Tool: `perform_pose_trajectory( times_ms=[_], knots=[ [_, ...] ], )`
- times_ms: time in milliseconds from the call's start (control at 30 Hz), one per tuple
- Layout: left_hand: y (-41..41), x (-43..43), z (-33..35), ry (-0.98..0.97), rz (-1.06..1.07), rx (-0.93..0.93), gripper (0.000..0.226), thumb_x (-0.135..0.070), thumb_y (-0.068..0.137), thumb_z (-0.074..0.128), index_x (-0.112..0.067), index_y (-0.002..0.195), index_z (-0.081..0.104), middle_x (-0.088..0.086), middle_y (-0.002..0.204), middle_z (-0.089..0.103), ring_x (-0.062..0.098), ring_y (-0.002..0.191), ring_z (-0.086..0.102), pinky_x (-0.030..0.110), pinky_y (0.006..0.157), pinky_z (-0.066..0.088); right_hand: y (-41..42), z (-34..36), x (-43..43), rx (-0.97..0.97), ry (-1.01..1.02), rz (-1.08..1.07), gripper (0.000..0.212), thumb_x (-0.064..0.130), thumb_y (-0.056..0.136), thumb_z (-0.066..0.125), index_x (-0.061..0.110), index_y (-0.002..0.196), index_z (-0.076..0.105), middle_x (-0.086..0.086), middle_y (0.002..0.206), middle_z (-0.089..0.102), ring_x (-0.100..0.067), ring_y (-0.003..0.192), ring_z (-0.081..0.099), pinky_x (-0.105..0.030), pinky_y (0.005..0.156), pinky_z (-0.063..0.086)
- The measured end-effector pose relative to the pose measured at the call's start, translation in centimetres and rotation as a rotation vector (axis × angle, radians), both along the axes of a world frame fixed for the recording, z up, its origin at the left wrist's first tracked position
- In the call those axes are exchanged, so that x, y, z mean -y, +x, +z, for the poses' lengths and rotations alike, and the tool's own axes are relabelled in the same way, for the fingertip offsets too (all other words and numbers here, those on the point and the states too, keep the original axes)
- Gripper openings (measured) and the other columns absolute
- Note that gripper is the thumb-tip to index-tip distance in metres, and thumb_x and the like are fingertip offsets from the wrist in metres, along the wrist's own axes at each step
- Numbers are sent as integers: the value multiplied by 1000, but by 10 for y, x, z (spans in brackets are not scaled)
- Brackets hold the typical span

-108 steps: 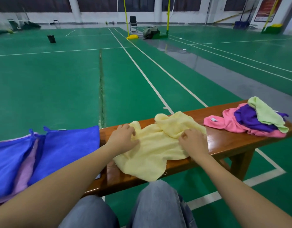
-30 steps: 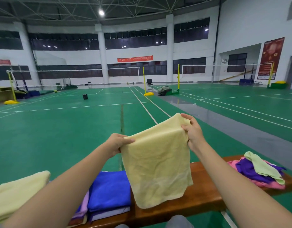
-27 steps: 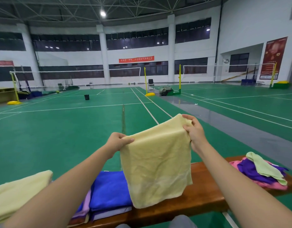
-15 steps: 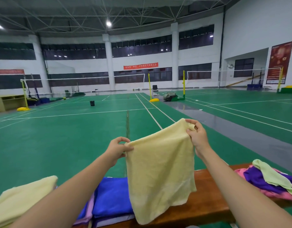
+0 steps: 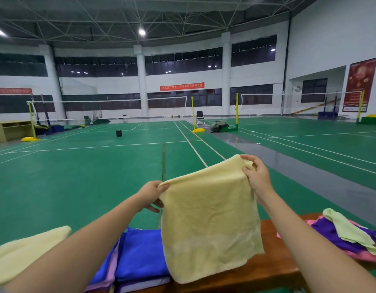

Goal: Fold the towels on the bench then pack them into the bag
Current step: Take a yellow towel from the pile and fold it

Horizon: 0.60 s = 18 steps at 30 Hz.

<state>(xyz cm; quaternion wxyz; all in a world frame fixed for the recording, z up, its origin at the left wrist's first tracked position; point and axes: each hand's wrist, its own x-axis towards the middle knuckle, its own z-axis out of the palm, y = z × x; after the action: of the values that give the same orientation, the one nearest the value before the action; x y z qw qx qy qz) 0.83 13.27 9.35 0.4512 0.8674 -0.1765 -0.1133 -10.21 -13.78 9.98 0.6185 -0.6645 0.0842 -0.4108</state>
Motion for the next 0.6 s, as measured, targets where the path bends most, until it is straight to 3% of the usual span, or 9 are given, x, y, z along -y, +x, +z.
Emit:
perform_pose_trajectory(
  times_ms=[133,267,400,500,600],
  knots=[
    [-3,2,1,-33,11,-4,30,-37,101,35,-19,120,50,3,96,56,20,77,66,40,66,59,3,0,0,-22,19,-14,39,-11,89,44,21,103,62,12,101,54,-9,103,49,-30,88,44],
    [-2,3,3,-149,32,-78,36,-40,101,33,-23,130,45,10,106,57,24,84,63,45,75,56,4,1,-2,-23,33,-21,41,-11,89,45,24,100,62,3,107,56,-14,106,50,-30,86,47],
    [-4,5,9,-338,-9,-227,29,-47,100,27,-32,123,37,14,107,58,26,93,60,52,92,46,6,5,-7,-6,69,-8,41,-10,89,46,27,96,62,3,107,55,-21,114,51,-39,94,48],
    [-2,5,10,-457,-71,-307,31,-51,99,23,-32,119,39,13,111,59,26,102,59,48,97,41,9,10,-11,-7,91,0,40,-9,90,45,26,98,62,-1,112,55,-21,114,50,-41,95,48],
    [-1,5,13,-593,-77,-318,27,-43,101,31,-25,102,51,4,90,62,18,86,59,39,91,42,9,12,-13,1,91,3,40,-9,90,44,27,96,61,-8,120,54,-22,112,51,-36,88,48]
  ],
)
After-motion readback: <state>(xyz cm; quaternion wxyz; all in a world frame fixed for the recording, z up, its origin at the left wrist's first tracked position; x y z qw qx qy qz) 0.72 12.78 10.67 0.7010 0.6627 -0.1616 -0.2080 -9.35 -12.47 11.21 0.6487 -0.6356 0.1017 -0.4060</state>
